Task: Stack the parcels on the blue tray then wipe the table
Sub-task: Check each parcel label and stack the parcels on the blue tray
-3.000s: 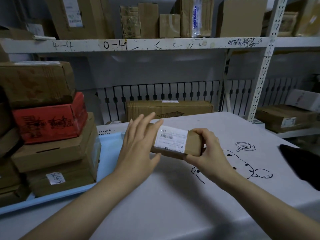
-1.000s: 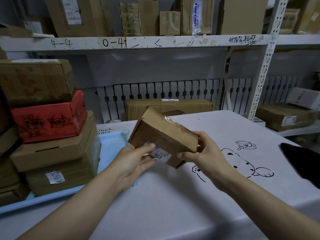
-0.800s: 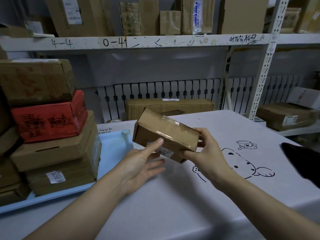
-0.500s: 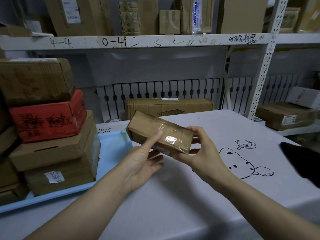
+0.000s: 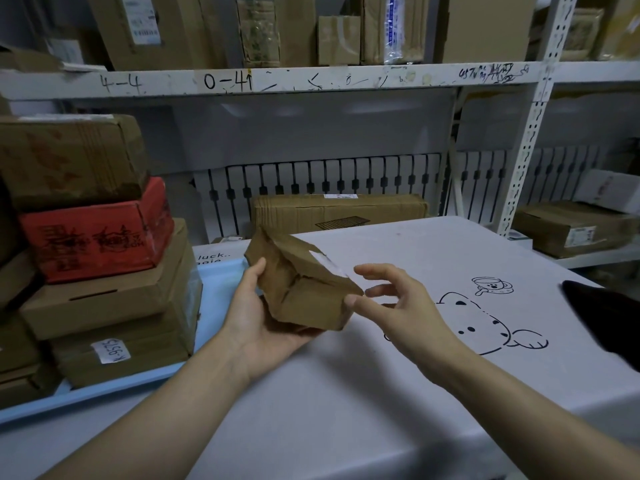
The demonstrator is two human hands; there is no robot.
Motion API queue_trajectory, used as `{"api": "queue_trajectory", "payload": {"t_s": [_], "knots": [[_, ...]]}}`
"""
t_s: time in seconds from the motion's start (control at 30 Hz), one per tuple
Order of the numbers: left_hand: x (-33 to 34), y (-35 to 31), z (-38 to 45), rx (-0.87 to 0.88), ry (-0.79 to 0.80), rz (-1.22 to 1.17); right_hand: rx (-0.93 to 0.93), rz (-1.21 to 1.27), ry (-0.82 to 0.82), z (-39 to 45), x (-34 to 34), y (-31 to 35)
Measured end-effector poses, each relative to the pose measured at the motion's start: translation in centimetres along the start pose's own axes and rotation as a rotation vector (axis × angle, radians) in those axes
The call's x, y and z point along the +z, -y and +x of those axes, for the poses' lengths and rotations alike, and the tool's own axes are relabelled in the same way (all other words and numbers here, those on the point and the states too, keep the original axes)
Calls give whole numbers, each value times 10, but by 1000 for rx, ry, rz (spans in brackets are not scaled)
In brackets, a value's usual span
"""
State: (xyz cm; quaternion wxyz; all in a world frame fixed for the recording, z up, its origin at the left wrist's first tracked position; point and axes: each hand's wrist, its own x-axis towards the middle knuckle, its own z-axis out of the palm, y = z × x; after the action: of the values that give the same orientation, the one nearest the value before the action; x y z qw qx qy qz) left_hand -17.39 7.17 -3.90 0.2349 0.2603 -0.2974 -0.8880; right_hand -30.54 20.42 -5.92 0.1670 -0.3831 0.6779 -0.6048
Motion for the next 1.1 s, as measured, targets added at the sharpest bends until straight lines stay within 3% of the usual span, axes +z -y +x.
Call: {"api": "queue_trajectory", "payload": {"t_s": [0.17,0.83,1.1], "knots": [[1,0,-4,15,18,20,0,92,80,-1,1,-3],[4,1,-7,167,82,264,14,-53,64,-4,13,12],[10,11,-9,277,-69,563,29,94,177,-7,18,18]]}}
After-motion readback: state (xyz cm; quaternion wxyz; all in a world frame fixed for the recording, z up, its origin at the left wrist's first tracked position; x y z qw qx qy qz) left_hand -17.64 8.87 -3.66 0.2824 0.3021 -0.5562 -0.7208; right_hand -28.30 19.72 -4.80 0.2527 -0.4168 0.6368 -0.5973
